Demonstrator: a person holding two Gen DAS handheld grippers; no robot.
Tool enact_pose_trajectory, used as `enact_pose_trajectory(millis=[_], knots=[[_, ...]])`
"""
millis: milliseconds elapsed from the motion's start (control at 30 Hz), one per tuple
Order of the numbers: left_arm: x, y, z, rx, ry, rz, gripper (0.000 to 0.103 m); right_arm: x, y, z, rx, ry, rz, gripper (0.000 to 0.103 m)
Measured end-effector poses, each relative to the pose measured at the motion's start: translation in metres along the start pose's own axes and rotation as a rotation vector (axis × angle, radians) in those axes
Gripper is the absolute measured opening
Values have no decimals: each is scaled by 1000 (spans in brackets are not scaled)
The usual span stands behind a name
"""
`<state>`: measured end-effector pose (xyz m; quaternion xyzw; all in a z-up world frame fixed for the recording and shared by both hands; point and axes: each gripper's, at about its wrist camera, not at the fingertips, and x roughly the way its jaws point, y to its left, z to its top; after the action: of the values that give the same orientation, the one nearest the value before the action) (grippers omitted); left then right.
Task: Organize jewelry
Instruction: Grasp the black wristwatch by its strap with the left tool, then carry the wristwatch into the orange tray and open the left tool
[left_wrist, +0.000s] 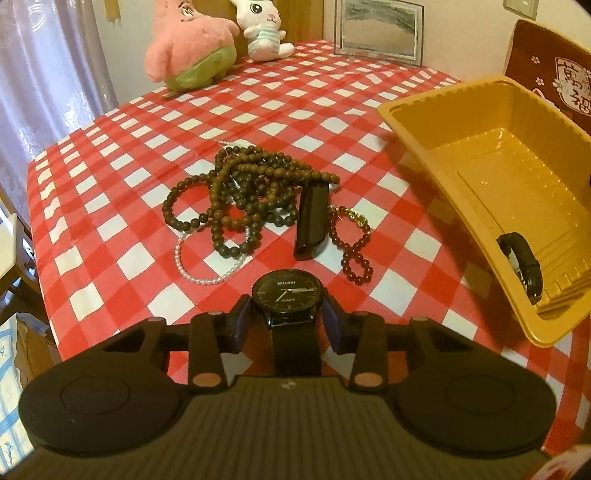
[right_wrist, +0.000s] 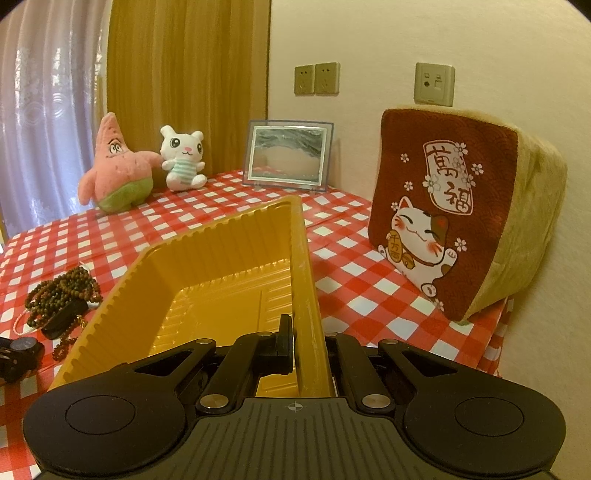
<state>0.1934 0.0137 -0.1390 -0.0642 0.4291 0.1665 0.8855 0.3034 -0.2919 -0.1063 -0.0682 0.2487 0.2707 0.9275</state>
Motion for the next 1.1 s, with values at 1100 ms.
enact_pose_trajectory(millis=[1100], knots=[[-58, -110, 52, 98, -141, -444, 37, -2, 3, 2, 4, -6, 6, 4]])
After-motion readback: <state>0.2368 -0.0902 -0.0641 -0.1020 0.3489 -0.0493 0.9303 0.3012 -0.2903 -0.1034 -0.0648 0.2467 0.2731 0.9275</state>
